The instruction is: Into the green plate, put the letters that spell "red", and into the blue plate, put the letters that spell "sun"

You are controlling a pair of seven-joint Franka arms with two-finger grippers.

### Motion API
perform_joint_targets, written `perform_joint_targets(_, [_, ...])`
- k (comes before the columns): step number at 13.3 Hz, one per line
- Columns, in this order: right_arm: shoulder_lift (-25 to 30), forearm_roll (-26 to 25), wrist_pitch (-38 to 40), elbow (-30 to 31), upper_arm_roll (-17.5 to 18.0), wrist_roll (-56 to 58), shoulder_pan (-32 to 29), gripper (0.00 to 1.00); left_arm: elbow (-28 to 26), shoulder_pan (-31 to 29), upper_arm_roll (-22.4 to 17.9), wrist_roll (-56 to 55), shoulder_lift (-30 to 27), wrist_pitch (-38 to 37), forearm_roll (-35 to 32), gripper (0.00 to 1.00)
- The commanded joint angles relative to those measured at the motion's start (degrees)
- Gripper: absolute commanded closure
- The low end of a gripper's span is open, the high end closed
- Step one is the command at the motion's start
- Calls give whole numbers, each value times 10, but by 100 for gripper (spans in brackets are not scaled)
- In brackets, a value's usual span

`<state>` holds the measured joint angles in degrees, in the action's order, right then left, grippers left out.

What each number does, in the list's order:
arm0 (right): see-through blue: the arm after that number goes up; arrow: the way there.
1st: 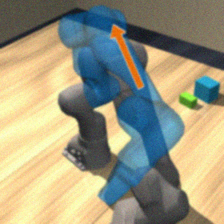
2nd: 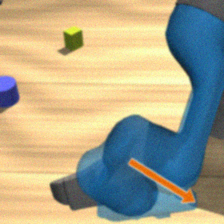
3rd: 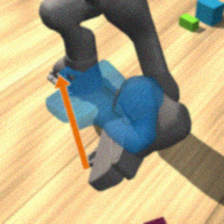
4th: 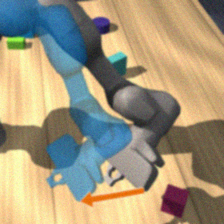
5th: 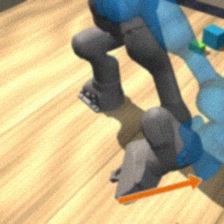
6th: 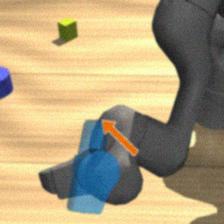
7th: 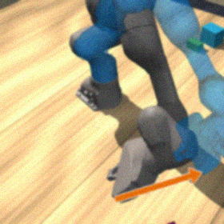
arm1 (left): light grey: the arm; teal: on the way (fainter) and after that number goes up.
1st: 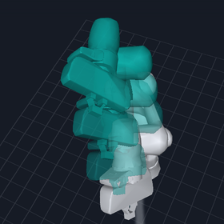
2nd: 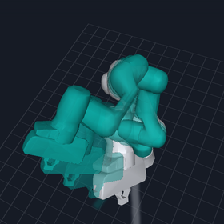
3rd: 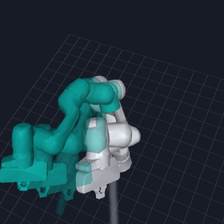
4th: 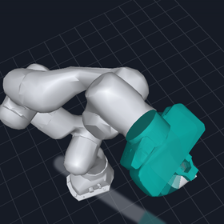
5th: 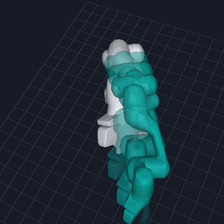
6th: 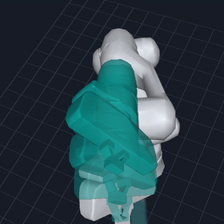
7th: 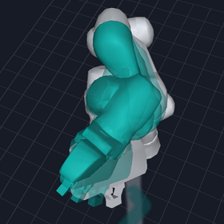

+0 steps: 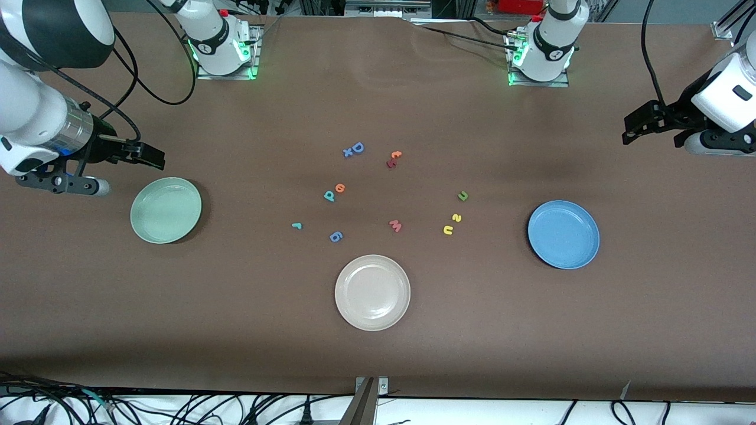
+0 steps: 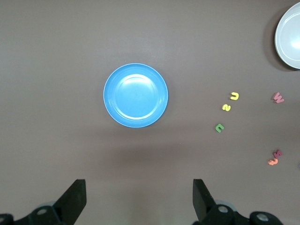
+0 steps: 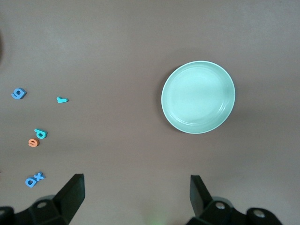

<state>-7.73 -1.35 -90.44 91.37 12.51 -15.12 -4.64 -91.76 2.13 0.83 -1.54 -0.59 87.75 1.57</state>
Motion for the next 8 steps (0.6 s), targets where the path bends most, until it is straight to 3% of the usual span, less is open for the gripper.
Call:
perform_joint_targets(1, [2,10,13,-9,1,5,0,1,-3,-1,0,13,-6,-6,-1,0])
perform_joint_targets(8, [1,10,12,-9,0,4,0,1,-3,2,0,13,-3,-5,-2,0])
